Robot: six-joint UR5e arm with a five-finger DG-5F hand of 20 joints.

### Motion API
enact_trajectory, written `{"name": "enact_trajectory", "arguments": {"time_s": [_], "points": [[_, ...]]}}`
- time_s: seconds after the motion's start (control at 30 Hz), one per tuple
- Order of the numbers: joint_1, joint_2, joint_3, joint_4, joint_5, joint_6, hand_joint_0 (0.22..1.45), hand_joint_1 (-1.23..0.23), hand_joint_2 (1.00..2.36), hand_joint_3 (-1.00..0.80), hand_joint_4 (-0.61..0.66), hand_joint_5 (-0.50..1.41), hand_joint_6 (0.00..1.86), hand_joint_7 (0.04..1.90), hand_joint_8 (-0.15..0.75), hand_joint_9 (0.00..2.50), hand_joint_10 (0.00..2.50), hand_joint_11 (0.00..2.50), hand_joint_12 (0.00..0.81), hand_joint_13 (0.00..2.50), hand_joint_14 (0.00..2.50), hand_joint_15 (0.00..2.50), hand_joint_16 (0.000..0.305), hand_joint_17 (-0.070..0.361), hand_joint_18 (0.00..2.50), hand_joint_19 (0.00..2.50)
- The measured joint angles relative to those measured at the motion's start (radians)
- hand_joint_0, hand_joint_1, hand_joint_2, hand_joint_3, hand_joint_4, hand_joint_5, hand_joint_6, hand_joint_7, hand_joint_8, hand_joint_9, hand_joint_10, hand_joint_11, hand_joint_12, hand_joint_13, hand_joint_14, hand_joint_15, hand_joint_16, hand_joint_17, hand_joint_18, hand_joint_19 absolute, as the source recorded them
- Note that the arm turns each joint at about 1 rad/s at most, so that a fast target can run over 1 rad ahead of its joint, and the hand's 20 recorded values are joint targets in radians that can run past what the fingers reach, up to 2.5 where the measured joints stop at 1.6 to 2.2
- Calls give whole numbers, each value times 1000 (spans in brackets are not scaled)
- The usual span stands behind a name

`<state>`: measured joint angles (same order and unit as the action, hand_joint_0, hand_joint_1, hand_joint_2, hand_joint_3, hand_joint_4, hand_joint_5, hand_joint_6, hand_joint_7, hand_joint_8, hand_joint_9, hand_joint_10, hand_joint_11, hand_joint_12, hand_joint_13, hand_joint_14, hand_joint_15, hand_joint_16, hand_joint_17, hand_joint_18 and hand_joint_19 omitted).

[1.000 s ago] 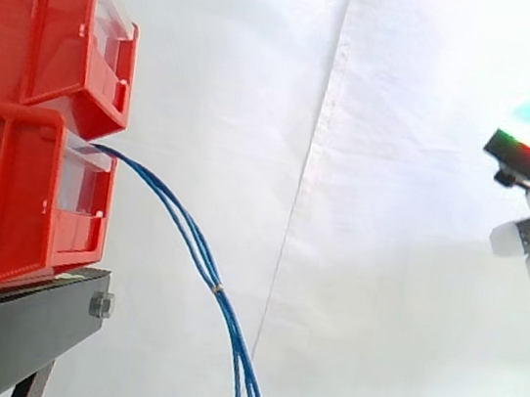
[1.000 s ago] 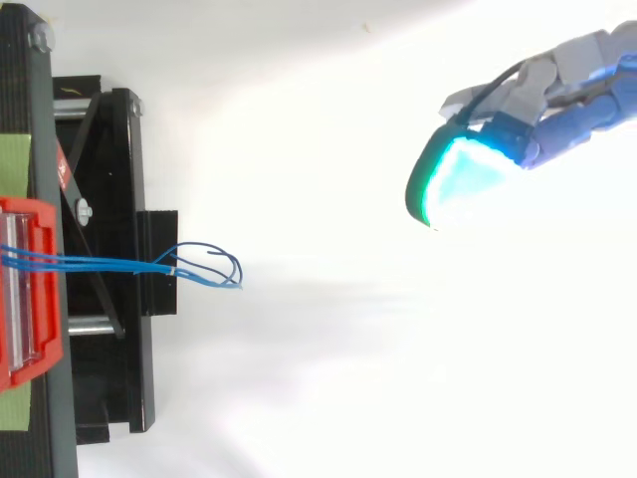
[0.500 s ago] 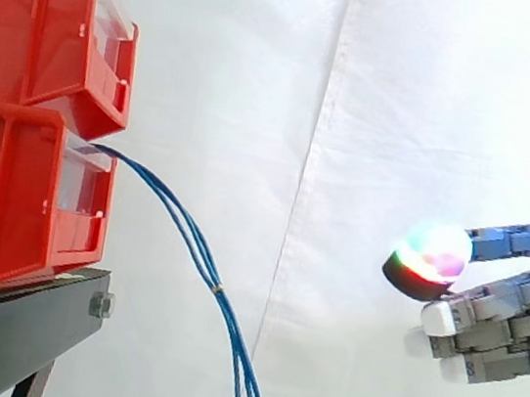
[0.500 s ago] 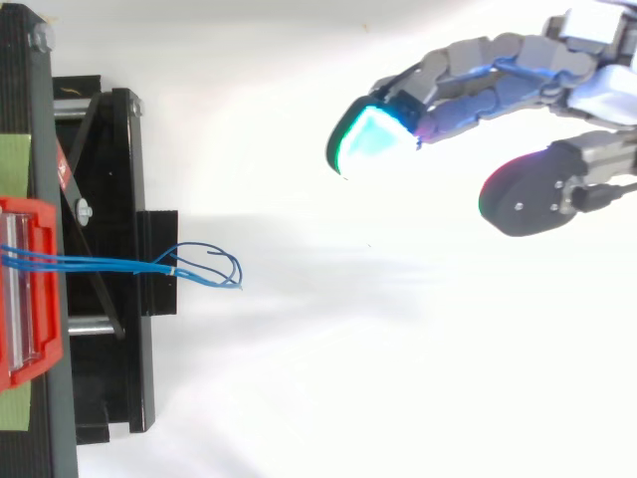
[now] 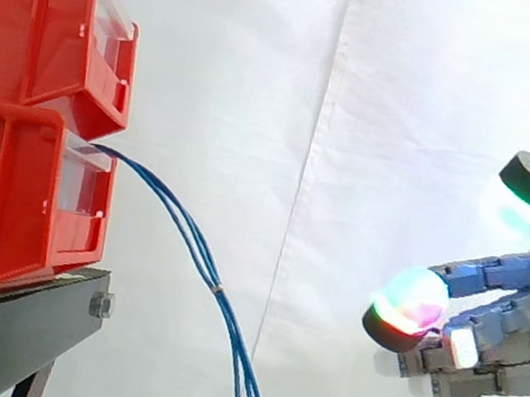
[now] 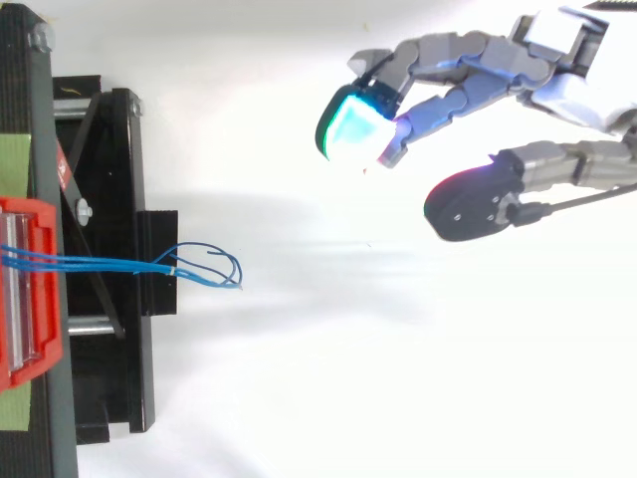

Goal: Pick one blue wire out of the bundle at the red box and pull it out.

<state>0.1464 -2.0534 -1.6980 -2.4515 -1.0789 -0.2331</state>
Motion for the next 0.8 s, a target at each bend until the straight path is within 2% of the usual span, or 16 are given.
{"name": "enact_trajectory", "arguments": {"time_s": [0.13,0.2,0.27,0.4,0.53,0.63,0.73,0.8], "points": [[1,-52,21,103,-6,-5,434,-592,1000,-500,256,-131,503,941,276,991,21,814,398,468,9,247,66,148,262,208],[-2,-85,49,143,-20,-4,435,-593,1000,-500,252,-132,503,938,275,988,19,813,398,474,9,241,66,148,274,221],[-5,-111,78,158,-36,1,437,-593,1000,-500,259,-133,503,944,275,986,22,794,396,472,9,245,66,148,277,228],[-12,-174,160,136,-73,27,441,-599,1000,-500,257,-133,503,938,273,970,21,796,394,471,9,246,65,147,285,239],[-16,-227,236,97,-87,59,460,-615,1000,-500,259,-131,503,944,269,981,22,840,388,473,10,254,63,142,290,247],[-14,-250,264,90,-88,69,466,-617,1000,-500,254,-130,503,947,273,984,22,860,386,488,10,272,62,140,300,258],[-11,-271,278,102,-89,71,464,-613,1000,-500,247,-131,503,940,264,914,21,771,384,469,10,254,62,140,304,246],[-9,-292,292,120,-90,74,457,-597,1000,-500,233,-135,503,924,256,736,16,560,385,426,9,235,63,143,304,237]]}}
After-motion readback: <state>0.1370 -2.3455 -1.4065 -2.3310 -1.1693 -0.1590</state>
